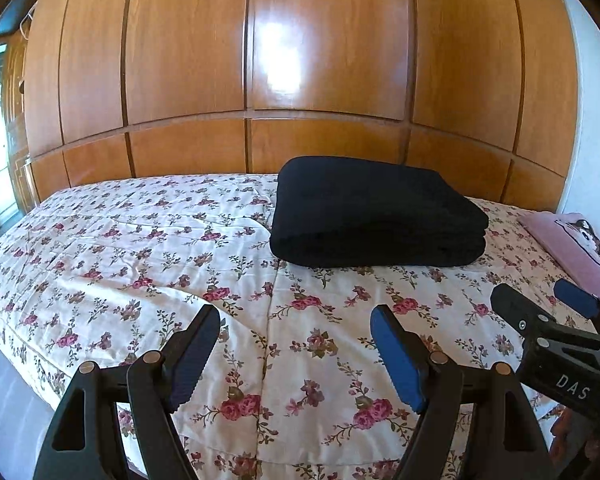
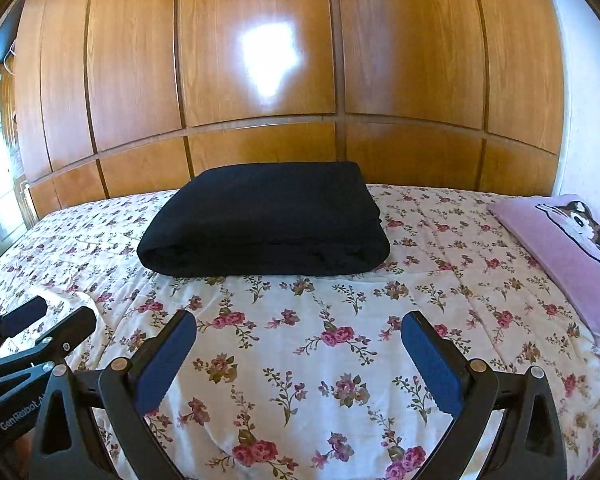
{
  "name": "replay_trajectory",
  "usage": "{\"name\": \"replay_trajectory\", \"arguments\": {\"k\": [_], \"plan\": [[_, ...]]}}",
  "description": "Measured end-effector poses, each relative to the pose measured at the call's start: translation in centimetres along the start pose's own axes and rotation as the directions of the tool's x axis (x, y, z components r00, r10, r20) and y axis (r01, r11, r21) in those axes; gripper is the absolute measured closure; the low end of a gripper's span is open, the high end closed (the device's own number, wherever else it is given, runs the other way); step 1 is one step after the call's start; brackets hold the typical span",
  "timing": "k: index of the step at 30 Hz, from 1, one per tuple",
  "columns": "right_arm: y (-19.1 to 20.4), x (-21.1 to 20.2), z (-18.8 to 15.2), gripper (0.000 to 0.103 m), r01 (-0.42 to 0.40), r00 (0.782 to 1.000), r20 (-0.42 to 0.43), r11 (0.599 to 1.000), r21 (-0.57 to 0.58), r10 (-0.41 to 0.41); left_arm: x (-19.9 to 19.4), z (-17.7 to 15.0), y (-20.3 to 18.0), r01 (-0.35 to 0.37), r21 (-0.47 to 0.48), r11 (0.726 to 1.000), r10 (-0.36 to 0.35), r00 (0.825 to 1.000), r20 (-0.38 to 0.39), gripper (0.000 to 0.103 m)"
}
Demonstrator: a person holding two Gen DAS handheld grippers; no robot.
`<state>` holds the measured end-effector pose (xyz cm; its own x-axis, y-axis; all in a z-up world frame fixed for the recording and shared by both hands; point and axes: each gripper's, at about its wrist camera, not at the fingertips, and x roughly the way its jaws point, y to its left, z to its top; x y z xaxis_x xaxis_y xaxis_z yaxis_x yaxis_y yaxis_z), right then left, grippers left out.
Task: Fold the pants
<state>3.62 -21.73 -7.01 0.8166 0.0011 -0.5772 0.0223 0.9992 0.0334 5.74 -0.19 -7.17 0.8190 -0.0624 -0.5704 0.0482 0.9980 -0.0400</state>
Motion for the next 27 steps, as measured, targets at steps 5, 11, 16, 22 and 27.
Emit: {"name": "replay_trajectory", "arguments": {"k": [5, 11, 16, 22, 27], "plan": [[-0.16, -0.04, -0.04, 0.0, -0.002, 1.0, -0.001, 1.0, 0.004, 0.002, 0.03, -0.07, -0.16, -0.006, 0.006, 1.0, 0.006, 1.0, 0.001, 0.024], [-0.39, -0.08, -0.03, 0.0, 0.016, 1.0, 0.005, 1.0, 0.0, -0.016, 0.14, -0.02, 0.17, -0.008, -0.007, 1.0, 0.008, 1.0, -0.002, 0.024], [-0.59, 0.05, -0.03, 0.0, 0.008, 1.0, 0.0, 1.0, 0.012, -0.008, 0.23, -0.02, 0.16, -0.006, -0.009, 1.0, 0.005, 1.0, -0.005, 0.024], [-0.44, 0.02, -0.11, 0.0, 0.013, 1.0, -0.001, 1.0, 0.012, -0.012, 0.23, -0.05, 0.08, -0.008, -0.009, 1.0, 0.008, 1.0, -0.003, 0.024], [-0.49, 0.13, -0.14, 0.0, 0.01, 1.0, -0.005, 1.0, 0.014, -0.01, 0.23, -0.06, 0.07, -0.007, -0.008, 1.0, 0.007, 1.0, -0.006, 0.024]]}}
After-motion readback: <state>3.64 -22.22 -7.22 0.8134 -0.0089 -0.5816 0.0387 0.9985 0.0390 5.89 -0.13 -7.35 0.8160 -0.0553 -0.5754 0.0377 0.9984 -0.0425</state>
